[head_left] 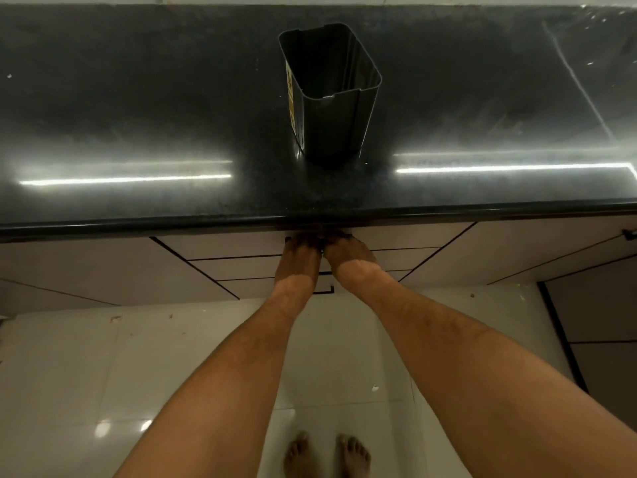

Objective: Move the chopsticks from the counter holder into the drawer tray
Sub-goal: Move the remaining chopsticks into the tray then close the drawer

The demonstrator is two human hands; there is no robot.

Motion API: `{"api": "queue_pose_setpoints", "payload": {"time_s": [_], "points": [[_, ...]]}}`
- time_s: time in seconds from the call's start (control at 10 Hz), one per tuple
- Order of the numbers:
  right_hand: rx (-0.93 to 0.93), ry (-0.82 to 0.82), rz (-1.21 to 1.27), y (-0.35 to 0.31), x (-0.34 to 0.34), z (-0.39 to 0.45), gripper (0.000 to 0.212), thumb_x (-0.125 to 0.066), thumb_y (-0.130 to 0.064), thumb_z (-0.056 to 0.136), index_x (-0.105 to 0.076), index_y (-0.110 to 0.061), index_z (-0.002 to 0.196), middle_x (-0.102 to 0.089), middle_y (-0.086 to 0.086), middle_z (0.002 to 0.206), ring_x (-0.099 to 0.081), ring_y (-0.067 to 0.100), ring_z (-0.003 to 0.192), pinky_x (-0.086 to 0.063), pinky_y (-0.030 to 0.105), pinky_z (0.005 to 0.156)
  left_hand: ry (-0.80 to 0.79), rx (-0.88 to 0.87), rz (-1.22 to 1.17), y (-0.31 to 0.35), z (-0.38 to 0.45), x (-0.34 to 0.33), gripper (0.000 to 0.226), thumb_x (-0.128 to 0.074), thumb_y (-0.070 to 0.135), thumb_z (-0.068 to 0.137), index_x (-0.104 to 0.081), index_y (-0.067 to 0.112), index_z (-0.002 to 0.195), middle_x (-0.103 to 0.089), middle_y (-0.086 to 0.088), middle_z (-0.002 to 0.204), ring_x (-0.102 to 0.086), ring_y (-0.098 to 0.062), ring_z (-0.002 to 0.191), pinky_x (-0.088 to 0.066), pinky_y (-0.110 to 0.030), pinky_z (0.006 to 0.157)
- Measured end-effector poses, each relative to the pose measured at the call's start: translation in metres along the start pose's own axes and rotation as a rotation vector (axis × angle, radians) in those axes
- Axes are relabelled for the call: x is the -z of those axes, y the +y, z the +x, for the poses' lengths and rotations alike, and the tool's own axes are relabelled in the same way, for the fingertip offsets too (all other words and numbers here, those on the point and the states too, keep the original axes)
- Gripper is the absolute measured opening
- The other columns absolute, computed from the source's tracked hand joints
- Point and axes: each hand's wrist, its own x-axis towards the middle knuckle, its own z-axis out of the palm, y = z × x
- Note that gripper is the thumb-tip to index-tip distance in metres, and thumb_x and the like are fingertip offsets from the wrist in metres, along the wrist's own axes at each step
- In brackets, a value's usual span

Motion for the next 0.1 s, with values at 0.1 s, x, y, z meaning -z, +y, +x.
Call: {"api": "queue_pose_setpoints", "payload": {"time_s": [0.1], "points": [[0.079, 0.136, -0.044, 0.0018, -0.0052, -0.0239, 0.039, -0.061, -0.011, 0.094, -0.057, -0.011, 0.132, -0.054, 0.015, 0.137, -0.056, 0.029, 0.118, -0.048, 0.040, 0.102, 0.047, -0.004, 0.068, -0.0025, -0.0258, 0.0064, 0.053, -0.065, 0.006, 0.089, -0.051, 0.008, 0.139, -0.059, -0.015, 0.132, -0.056, -0.029, 0.123, -0.045, -0.036, 0.107]]}}
